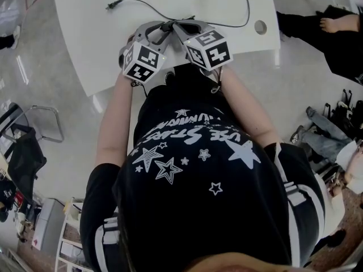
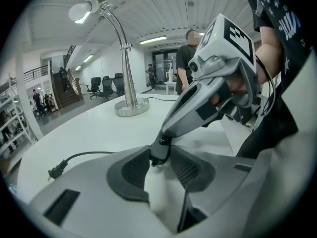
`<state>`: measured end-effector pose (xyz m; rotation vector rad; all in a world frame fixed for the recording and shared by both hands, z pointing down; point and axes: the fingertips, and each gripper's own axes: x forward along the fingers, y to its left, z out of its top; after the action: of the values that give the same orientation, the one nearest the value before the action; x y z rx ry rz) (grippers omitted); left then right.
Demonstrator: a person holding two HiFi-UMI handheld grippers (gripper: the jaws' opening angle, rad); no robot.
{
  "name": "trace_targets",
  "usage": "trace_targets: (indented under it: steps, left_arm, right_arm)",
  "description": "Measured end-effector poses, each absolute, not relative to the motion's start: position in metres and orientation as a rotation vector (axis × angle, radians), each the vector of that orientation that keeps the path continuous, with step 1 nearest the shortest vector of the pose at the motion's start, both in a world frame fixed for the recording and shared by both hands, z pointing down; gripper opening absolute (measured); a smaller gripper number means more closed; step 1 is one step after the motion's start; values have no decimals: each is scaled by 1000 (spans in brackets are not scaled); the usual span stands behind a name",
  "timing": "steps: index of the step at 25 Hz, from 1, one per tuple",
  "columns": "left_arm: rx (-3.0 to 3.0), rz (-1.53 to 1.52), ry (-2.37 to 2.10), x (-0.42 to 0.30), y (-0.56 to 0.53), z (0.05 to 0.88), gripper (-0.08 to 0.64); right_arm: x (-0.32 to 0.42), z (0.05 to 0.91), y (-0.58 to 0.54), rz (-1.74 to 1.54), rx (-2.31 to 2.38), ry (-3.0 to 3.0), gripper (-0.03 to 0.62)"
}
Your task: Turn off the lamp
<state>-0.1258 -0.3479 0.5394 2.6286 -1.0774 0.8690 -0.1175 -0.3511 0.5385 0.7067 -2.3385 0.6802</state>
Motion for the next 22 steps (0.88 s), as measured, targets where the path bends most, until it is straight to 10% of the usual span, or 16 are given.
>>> trace_targets:
  steps: [22]
  left_arm:
    - [2622,559,-1383,-146,-299,470,146]
  right_arm:
    - [-86,491,-307,685,843,-2450,6]
